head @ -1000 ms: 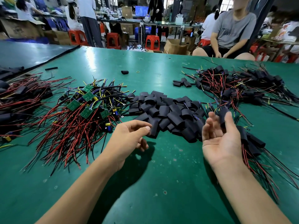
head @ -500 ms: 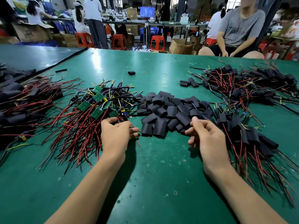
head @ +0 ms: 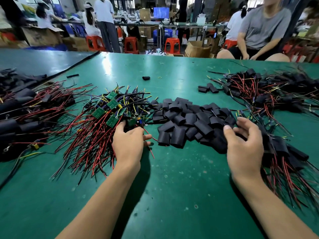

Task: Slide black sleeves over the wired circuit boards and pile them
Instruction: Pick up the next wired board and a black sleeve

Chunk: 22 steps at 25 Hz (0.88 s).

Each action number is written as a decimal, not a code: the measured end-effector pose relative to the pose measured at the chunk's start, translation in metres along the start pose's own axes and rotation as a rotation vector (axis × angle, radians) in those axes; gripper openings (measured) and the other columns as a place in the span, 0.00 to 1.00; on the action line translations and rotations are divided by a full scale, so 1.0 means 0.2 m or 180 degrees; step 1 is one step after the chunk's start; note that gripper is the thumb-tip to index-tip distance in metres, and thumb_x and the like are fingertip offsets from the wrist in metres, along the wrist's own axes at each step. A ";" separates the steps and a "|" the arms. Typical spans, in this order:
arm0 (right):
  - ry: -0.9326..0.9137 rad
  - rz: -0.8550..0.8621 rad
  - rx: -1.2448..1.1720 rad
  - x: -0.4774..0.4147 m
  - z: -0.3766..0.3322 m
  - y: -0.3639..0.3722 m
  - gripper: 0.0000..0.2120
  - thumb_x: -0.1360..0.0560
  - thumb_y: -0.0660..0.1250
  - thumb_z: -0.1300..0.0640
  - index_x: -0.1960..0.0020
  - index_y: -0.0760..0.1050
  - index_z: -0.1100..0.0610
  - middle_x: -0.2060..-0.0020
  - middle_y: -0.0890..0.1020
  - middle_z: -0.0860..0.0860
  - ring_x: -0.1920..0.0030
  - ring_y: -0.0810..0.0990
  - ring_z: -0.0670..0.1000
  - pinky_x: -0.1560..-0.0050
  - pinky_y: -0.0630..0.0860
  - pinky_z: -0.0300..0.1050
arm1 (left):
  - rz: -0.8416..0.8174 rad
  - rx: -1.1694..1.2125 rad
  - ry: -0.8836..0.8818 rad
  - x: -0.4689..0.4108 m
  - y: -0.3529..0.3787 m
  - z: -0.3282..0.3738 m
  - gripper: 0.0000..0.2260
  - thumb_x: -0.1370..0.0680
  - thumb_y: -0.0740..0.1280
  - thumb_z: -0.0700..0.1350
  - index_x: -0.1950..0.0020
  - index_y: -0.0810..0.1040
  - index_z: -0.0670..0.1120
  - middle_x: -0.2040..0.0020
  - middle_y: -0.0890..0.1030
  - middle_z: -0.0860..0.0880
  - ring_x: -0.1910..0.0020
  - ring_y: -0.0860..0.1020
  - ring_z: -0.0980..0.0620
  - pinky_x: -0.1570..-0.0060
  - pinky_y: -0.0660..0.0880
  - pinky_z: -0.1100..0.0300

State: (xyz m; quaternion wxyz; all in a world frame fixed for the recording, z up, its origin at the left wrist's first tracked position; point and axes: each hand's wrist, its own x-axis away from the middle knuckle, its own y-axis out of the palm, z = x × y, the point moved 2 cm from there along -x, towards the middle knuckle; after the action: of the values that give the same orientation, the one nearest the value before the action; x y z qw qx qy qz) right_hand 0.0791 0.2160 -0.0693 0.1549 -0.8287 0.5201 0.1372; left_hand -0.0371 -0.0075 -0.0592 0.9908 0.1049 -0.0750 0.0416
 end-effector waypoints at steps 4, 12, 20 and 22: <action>0.0562 0.0411 -0.0700 -0.04 0.01 -0.03 0.15 0.22 0.68 0.59 0.36 0.71 0.51 0.44 0.78 0.45 0.49 0.79 0.43 0.40 0.78 0.45 | -0.0164 -0.0098 -0.0239 0.02 0.02 -0.02 0.14 0.23 0.65 0.31 0.40 0.71 0.42 0.51 0.82 0.37 0.63 0.85 0.43 0.65 0.83 0.53; -0.0163 0.0037 -0.0384 0.02 -0.05 -0.03 0.10 0.22 0.68 0.56 0.42 0.75 0.46 0.57 0.81 0.43 0.59 0.80 0.47 0.54 0.76 0.42 | -0.0327 -0.0038 0.0201 0.07 0.06 -0.01 0.08 0.23 0.66 0.31 0.45 0.77 0.40 0.56 0.83 0.40 0.63 0.85 0.45 0.61 0.83 0.55; -0.0932 -0.2064 0.0257 0.16 -0.08 0.08 0.36 0.30 0.76 0.64 0.28 0.70 0.40 0.55 0.80 0.47 0.69 0.73 0.45 0.62 0.71 0.31 | -0.1150 -0.1974 0.3038 0.28 0.16 -0.04 0.10 0.25 0.69 0.35 0.46 0.83 0.45 0.55 0.84 0.49 0.57 0.81 0.51 0.55 0.78 0.55; -0.1077 -0.2214 0.0260 0.17 -0.08 0.09 0.33 0.31 0.71 0.68 0.31 0.74 0.44 0.51 0.81 0.46 0.63 0.77 0.44 0.58 0.74 0.33 | -0.1591 -0.2183 0.3504 0.33 0.18 -0.06 0.11 0.24 0.66 0.37 0.43 0.82 0.45 0.51 0.83 0.47 0.54 0.81 0.46 0.55 0.78 0.52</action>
State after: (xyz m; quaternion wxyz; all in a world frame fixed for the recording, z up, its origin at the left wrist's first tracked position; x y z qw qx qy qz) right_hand 0.0778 0.1739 -0.0696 0.3087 -0.9143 0.1801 0.1905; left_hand 0.0254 0.0349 -0.0534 0.8417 -0.2364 0.4558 -0.1668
